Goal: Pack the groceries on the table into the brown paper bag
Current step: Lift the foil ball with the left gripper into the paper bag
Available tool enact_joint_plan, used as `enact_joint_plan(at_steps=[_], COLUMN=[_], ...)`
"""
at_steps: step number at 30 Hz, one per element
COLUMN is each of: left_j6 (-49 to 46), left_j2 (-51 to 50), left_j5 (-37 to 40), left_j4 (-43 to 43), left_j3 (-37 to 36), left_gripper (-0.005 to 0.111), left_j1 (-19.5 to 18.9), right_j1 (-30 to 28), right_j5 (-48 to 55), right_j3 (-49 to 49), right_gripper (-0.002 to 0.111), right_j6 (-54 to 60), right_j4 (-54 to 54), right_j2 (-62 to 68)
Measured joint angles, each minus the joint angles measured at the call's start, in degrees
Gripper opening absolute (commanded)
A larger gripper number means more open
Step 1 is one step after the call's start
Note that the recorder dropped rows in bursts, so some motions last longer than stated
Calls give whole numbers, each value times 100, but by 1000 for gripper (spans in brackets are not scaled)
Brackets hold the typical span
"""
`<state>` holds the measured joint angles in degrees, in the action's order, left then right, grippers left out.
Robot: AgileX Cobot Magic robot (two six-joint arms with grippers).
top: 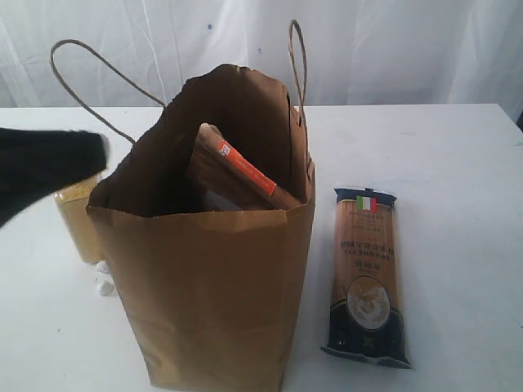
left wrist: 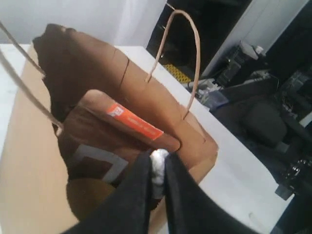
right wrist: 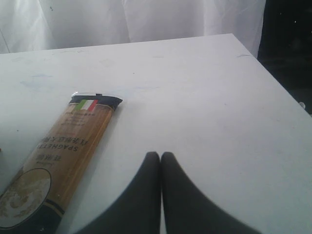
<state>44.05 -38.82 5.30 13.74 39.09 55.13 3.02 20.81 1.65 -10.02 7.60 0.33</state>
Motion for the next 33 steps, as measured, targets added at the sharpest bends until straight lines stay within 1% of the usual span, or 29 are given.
enact_joint_plan(at_steps=[2,6,14,16,18,22,24,25,28,33], left_j6=[0,-138,-872,-903,-903,-724,-582,-494,-256,-172], left_j2=[-305,-940,-2102,-2313,-2449,-2584,-2597,-2597,-2597,-2597], left_j5=[-118,-73,928,1201,1392,1581,1601,1615,1637,1680], left_j4=[-8,-22,92,230,335,564,725,842,1154,1264], left_j3=[22,280,1440,1629,1711,1741,1741,1741,1741,1826], left_gripper=[0,0,1,9,22,58,68,70,71,70], left_j1=[38,59,59,59,59,59,59,59,59,59], right_j1=[0,0,0,0,0,0,0,0,0,0], right_j5=[0,0,0,0,0,0,0,0,0,0], right_j3=[0,0,0,0,0,0,0,0,0,0], right_gripper=[0,0,0,0,0,0,0,0,0,0], right_j6=[0,0,0,0,0,0,0,0,0,0], right_j4=[0,0,0,0,0,0,0,0,0,0], right_j2=[0,0,0,0,0,0,0,0,0,0])
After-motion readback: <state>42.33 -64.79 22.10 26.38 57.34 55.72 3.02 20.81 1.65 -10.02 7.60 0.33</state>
